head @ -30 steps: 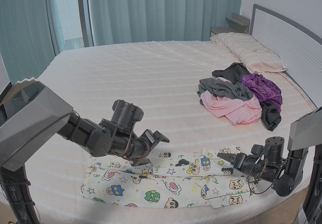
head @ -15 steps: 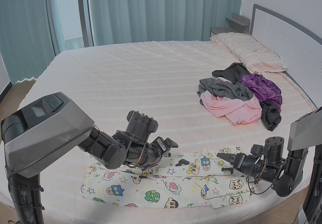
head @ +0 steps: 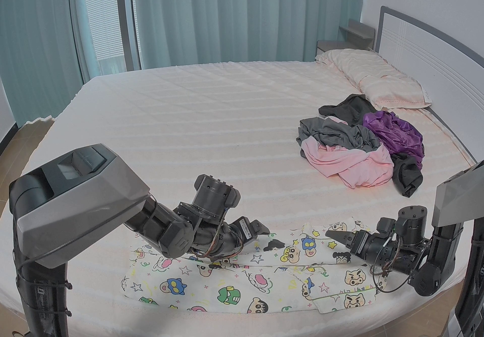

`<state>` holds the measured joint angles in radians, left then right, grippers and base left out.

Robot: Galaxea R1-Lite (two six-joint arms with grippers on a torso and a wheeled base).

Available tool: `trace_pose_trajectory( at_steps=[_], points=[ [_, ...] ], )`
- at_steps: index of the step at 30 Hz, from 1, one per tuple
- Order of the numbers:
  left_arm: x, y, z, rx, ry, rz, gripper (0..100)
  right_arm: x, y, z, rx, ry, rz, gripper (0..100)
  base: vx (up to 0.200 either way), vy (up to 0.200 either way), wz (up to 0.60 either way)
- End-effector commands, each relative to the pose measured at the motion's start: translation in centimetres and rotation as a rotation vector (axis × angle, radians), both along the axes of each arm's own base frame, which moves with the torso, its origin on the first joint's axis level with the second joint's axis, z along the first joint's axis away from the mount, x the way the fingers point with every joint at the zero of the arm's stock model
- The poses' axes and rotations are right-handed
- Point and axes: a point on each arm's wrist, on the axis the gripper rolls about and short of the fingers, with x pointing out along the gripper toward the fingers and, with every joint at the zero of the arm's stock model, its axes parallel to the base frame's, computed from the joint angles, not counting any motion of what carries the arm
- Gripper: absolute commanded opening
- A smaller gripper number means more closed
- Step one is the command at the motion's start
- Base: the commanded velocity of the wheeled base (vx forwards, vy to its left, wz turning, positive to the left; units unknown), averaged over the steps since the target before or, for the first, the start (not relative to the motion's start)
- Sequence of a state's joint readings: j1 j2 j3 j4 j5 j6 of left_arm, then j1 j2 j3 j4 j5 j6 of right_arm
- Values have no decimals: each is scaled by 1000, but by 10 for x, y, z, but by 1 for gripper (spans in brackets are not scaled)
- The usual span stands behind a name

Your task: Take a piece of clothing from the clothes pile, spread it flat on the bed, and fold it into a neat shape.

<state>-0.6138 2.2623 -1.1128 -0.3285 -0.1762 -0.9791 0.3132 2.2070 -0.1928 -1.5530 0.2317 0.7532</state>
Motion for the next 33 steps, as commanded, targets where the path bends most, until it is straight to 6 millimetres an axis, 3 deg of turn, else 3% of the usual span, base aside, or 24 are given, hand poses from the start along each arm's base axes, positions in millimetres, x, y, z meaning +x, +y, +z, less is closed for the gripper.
trace_pose_trajectory(
  at_steps=[1,8,15,23,27,33],
  points=[
    [-4,2,-4,27,37,-44,100,0,0,1,3,-8,0,100,0,0,0],
    [-17,8,5,37,107,-155,100,0,0,1,3,-8,0,100,0,0,0],
    [-17,8,6,40,99,-162,100,0,0,2,2,-12,-1,100,0,0,0],
    [-14,15,16,16,94,-117,100,-15,-18,29,7,-76,-51,100,0,0,0],
    [-11,23,22,-11,104,-71,100,-18,-21,25,-4,-46,-56,100,0,0,0],
    [-8,54,35,-61,111,49,100,-24,-34,6,-125,13,-49,100,0,0,0]
  ],
)
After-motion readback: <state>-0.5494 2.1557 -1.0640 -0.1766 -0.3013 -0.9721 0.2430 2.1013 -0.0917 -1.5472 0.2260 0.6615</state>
